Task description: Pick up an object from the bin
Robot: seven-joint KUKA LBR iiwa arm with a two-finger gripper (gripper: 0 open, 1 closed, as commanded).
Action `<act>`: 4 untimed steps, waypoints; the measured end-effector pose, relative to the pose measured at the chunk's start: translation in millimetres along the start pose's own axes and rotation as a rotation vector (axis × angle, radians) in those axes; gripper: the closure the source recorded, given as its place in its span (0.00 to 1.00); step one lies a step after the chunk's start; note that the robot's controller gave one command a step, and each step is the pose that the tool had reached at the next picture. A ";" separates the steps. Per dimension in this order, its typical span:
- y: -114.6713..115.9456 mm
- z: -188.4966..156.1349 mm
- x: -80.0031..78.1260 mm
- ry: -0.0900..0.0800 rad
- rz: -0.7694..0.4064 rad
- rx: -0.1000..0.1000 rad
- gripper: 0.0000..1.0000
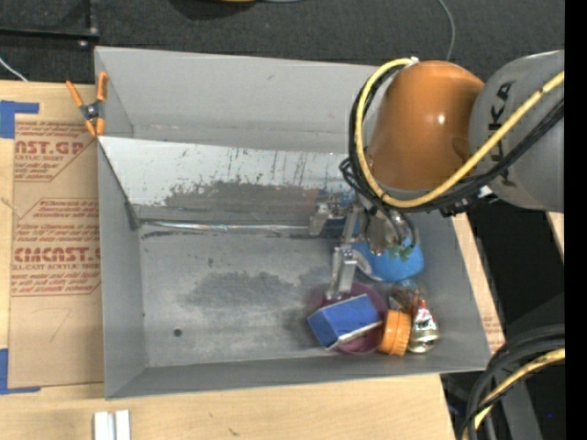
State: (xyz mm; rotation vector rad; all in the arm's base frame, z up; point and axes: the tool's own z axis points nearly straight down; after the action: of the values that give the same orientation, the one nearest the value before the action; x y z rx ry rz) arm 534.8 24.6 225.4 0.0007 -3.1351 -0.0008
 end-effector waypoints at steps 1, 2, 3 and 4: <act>0.1 -4.8 -1.4 -0.009 0.000 -0.001 0.00; -80.3 64.4 41.8 0.003 -0.345 0.000 0.00; -83.9 66.5 37.6 -0.009 -0.361 0.001 0.00; -78.5 128.1 24.8 0.006 -0.325 -0.003 0.00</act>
Offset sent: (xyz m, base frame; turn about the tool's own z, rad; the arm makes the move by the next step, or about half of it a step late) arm -0.0431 -0.0829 -0.0654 -0.3620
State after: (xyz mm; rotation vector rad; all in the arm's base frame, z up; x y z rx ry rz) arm 509.2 -53.8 97.4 0.5076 -3.0879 -0.0072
